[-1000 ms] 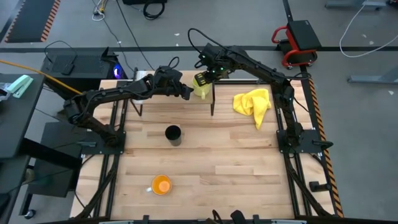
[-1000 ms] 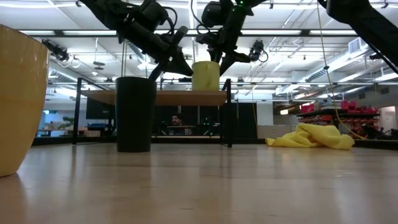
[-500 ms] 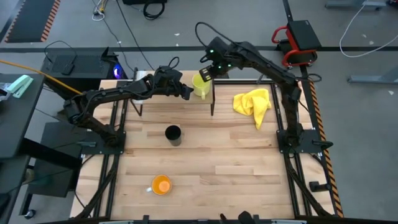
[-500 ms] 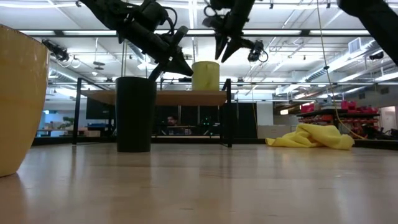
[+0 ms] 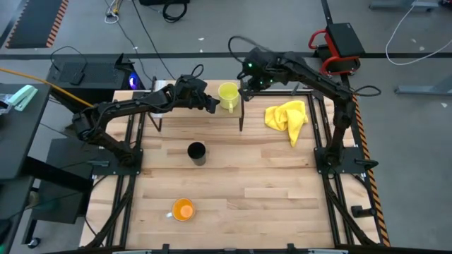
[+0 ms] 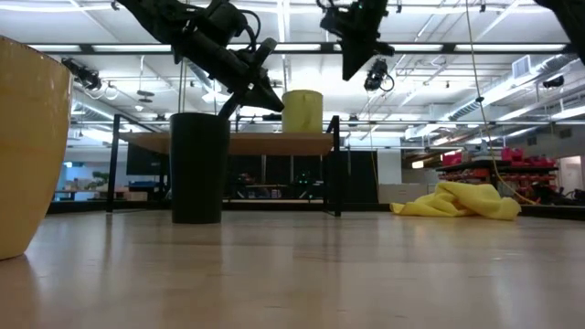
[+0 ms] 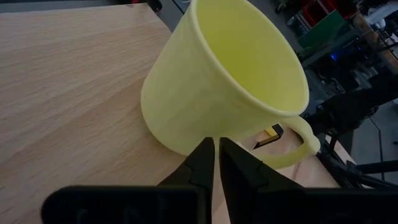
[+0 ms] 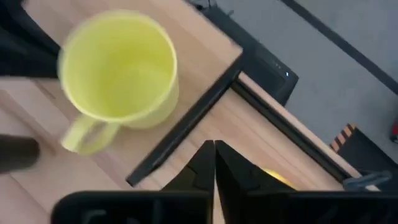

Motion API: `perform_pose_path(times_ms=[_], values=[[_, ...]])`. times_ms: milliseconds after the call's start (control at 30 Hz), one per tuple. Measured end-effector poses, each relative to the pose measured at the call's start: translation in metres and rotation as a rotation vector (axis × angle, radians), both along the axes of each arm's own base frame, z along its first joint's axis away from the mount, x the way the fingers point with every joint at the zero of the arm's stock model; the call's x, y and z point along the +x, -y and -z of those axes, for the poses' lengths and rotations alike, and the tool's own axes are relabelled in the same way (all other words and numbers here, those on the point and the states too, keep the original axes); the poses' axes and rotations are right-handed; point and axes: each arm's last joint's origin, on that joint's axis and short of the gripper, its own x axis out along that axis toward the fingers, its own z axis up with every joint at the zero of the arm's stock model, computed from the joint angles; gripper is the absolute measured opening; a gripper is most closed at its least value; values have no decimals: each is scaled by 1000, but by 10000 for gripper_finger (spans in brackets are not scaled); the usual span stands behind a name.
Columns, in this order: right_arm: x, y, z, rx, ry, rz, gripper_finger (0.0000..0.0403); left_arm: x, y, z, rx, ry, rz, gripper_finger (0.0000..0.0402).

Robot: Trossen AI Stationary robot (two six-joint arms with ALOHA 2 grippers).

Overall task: Stack small to large cups/mugs on shelf
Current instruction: Put the yellow mug on the shelf

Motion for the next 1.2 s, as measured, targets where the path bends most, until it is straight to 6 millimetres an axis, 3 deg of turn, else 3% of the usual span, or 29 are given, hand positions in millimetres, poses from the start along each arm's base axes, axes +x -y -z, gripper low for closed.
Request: perform_pose_path(times_ms=[400, 600, 800, 1200], values=[[-24, -18, 54, 16, 417, -13, 4, 0, 0, 0, -2, -1, 0, 36], [-12, -27, 76, 57, 435, -49, 2, -1, -1, 0, -1, 0, -3, 28], [6, -31, 86, 68, 462, -96, 2, -3, -6, -1, 5, 10, -18, 35], [15, -33, 89, 88, 504, -121, 0, -3, -7, -3, 12, 28, -24, 26]])
